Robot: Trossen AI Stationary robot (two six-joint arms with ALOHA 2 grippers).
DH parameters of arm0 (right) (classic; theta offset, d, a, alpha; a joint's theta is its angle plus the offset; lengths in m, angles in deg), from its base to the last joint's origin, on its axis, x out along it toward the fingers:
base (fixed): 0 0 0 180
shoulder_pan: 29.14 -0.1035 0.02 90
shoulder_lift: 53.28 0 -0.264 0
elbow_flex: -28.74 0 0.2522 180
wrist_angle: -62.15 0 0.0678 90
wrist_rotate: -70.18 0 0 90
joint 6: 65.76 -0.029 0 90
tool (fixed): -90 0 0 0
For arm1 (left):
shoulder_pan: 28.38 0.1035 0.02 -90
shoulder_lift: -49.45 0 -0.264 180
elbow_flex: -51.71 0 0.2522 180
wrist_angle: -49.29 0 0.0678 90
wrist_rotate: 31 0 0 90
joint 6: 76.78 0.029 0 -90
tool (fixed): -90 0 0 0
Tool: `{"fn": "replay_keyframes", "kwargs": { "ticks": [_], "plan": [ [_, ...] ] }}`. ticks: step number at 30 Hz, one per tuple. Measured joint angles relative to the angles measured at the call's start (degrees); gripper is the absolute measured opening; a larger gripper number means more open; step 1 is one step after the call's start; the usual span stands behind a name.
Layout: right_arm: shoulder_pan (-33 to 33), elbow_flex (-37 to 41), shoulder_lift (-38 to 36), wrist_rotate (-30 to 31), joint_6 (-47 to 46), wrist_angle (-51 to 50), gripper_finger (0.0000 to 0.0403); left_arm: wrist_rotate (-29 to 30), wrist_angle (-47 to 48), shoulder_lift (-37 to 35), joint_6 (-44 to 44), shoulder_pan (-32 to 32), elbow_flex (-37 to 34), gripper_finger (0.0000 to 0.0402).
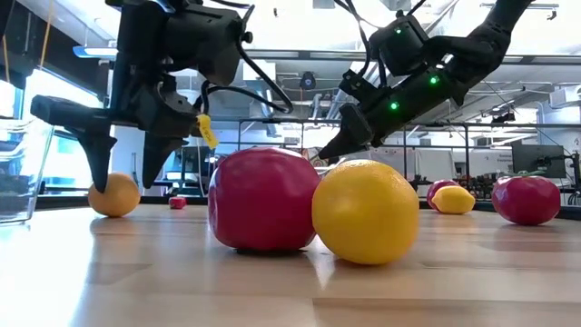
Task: Sort produce into baskets
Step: Put the yellow lemon into the bottom right transparent bin
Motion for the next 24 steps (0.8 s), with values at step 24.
{"fn": "replay_keyframes", "kwargs": {
  "ticks": [24],
  "plan": [
    [0.0, 0.0, 0.0, 0.0, 1.9, -0.9, 0.0000, -3.8, -1.1, -8.0, -7.8, -0.3, 4.8, 0.0201]
  ]
}}
